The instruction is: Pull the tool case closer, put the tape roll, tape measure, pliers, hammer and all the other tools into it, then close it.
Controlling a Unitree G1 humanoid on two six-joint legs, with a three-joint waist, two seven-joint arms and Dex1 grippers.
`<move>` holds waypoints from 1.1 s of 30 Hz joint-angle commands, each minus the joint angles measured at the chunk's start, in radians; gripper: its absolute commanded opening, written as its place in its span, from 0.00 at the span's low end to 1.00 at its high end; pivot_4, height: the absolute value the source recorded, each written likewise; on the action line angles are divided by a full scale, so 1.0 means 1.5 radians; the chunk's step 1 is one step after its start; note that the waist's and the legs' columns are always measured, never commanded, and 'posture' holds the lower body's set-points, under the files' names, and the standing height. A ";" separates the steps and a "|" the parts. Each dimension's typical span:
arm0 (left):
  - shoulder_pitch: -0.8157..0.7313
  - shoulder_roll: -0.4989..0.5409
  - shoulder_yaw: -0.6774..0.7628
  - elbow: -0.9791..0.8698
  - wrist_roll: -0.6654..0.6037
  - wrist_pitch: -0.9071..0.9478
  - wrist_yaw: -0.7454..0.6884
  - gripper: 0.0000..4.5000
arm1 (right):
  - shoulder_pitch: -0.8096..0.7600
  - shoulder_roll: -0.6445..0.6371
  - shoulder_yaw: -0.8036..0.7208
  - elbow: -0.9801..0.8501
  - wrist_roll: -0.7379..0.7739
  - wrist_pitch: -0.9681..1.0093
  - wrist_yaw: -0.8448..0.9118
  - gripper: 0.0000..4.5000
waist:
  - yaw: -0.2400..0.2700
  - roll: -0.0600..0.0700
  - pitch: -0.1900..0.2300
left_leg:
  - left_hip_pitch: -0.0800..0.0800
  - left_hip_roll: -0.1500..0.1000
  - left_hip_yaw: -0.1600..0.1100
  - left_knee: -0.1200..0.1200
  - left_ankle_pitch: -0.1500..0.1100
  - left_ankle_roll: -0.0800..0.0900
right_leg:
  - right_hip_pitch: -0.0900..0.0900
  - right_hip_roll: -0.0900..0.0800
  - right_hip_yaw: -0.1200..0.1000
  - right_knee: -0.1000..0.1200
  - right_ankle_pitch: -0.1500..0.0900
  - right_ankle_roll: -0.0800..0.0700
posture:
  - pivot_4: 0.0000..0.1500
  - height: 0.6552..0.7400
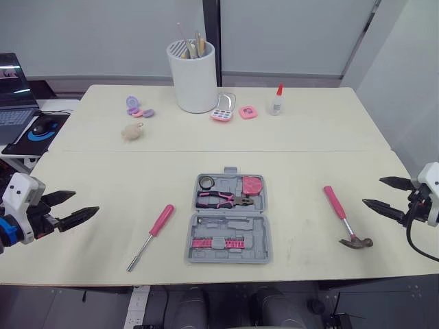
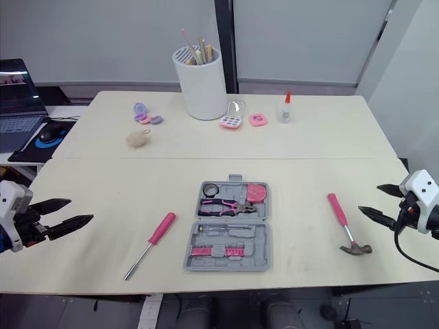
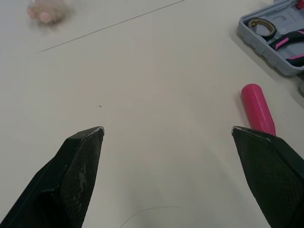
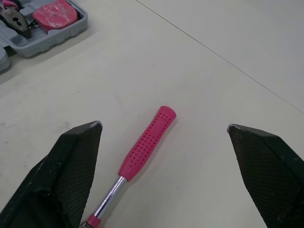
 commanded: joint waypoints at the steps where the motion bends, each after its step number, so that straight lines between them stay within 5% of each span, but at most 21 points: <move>1: -0.005 0.001 0.006 -0.020 -0.010 0.000 0.004 0.99 | 0.005 -0.016 -0.012 -0.011 -0.003 -0.017 0.003 1.00 | 0.000 0.000 0.000 | 0.000 0.000 0.000 0.000 0.000 0.000 | 0.000 0.000 0.000 0.000 0.000 0.000 | 1.00 1.00; 13: -0.046 -0.009 -0.033 -0.136 -0.043 0.051 0.006 0.99 | 0.059 -0.025 -0.038 -0.041 0.000 -0.001 0.005 1.00 | 0.003 0.000 0.000 | 0.000 0.000 0.000 0.000 0.000 0.000 | 0.000 0.000 0.000 0.000 0.000 0.000 | 1.00 1.00; 24: -0.267 -0.109 -0.280 -0.424 -0.116 0.143 0.000 0.99 | 0.176 -0.011 -0.096 -0.194 0.044 0.146 -0.031 1.00 | -0.002 0.000 0.000 | 0.000 -0.001 0.000 0.001 0.000 0.000 | 0.002 0.001 0.001 -0.001 0.000 0.001 | 1.00 1.00; 33: -0.350 -0.165 -0.398 -0.533 -0.131 0.141 -0.031 0.99 | 0.191 0.004 -0.023 -0.251 0.035 0.245 -0.076 1.00 | -0.001 0.001 -0.001 | 0.001 -0.001 0.000 0.001 0.000 0.000 | 0.003 0.005 0.001 -0.001 0.000 0.001 | 1.00 1.00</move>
